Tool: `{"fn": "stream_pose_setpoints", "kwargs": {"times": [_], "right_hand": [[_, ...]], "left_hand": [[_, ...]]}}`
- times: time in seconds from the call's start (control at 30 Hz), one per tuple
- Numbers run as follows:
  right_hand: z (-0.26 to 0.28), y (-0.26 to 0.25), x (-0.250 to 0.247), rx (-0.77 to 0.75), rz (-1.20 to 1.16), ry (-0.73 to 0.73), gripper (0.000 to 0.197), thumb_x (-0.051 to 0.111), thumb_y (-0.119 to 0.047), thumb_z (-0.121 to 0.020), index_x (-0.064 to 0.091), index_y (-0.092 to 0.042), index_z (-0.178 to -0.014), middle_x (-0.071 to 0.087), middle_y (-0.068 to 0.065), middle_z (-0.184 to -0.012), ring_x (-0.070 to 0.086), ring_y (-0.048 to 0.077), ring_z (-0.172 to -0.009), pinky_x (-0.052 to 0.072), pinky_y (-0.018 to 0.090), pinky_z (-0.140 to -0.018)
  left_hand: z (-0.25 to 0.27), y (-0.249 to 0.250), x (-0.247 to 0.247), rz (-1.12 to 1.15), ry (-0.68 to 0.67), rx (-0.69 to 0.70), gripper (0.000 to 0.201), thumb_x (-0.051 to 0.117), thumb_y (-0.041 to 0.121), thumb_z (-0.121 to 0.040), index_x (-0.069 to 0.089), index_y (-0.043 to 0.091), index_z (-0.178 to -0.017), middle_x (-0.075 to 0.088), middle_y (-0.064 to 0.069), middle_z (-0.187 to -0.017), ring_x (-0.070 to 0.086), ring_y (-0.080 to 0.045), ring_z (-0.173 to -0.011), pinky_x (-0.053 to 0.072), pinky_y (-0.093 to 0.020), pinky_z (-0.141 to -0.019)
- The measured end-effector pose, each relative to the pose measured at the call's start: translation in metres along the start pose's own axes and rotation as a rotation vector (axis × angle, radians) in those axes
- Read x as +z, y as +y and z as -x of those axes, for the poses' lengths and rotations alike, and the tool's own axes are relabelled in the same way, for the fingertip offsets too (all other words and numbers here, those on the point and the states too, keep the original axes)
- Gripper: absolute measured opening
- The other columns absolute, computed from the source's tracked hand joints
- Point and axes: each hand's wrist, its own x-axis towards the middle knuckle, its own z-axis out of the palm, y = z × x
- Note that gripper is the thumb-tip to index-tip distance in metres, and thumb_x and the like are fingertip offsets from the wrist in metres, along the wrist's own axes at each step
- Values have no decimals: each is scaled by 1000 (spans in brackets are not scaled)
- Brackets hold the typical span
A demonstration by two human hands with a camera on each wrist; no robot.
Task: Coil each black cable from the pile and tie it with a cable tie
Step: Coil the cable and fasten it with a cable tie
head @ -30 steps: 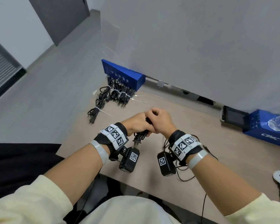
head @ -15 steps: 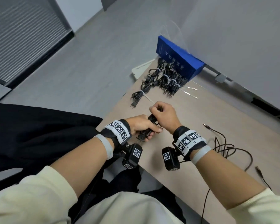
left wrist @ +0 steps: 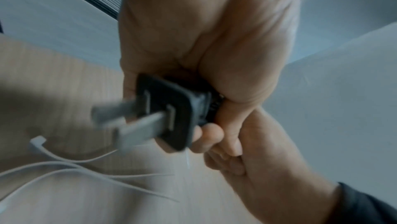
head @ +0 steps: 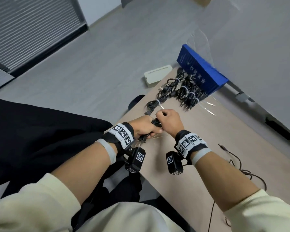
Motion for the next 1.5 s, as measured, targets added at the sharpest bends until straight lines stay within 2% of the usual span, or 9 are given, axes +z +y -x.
{"fn": "stream_pose_setpoints", "kwargs": {"times": [0.1,0.2,0.33,0.5,0.7,0.87,1.1,1.27,1.5], "right_hand": [[-10,1,10,0,-11,-31,35,53,-27,-81,49,2,-62,45,16,-59,37,15,-56,36,37,-57],[-11,1,18,-22,0,-96,39,56,-28,-94,50,-7,-62,48,3,-57,42,15,-56,38,34,-60],[-4,21,18,9,-17,-195,38,42,-43,-104,63,-21,-82,66,1,-69,61,16,-61,50,31,-68],[-3,66,11,-15,404,-173,19,55,-18,-90,72,-19,-97,66,2,-99,61,25,-96,47,33,-80],[-10,57,30,-206,450,-206,34,56,-3,-83,75,-23,-102,51,0,-100,52,15,-89,47,31,-78],[-22,51,46,-161,674,-332,20,68,-10,-81,74,-23,-96,49,6,-110,53,28,-105,51,35,-86],[-22,60,32,-168,622,-348,19,67,-7,-79,72,-25,-80,50,2,-100,53,27,-102,50,32,-81],[0,58,-9,-145,599,-131,13,62,-17,-86,60,-29,-82,62,-7,-92,49,21,-97,36,35,-81],[74,86,-79,51,254,-21,14,53,-8,-89,51,-22,-86,69,1,-69,63,23,-69,48,34,-68]], "left_hand": [[1,-1,-3,57,45,-23,27,63,6,-95,55,8,-70,46,-3,-52,41,-9,-38,37,-19,-39],[5,-8,-8,86,95,-47,32,60,5,-97,51,9,-67,44,-2,-49,40,-7,-36,35,-19,-37],[7,-27,-20,169,277,-59,28,63,9,-96,52,11,-71,45,-3,-52,39,-11,-39,35,-20,-38],[9,-60,-29,359,425,-91,19,64,10,-95,53,12,-80,50,-3,-55,44,-10,-39,39,-21,-42],[10,-71,-30,406,427,-109,18,63,10,-96,53,13,-83,50,-4,-58,44,-9,-37,39,-18,-40],[13,-69,-38,458,401,-138,19,66,15,-95,52,17,-81,51,-2,-58,45,-12,-43,39,-19,-45],[15,-73,-46,471,400,-155,18,70,22,-93,56,16,-82,55,0,-58,47,-14,-48,42,-24,-52],[13,-68,-34,436,364,-150,17,71,21,-92,58,15,-82,56,0,-58,48,-15,-50,43,-25,-54],[-3,-8,19,368,232,-72,16,68,16,-94,59,14,-80,54,-2,-59,46,-13,-47,43,-21,-46]]}}
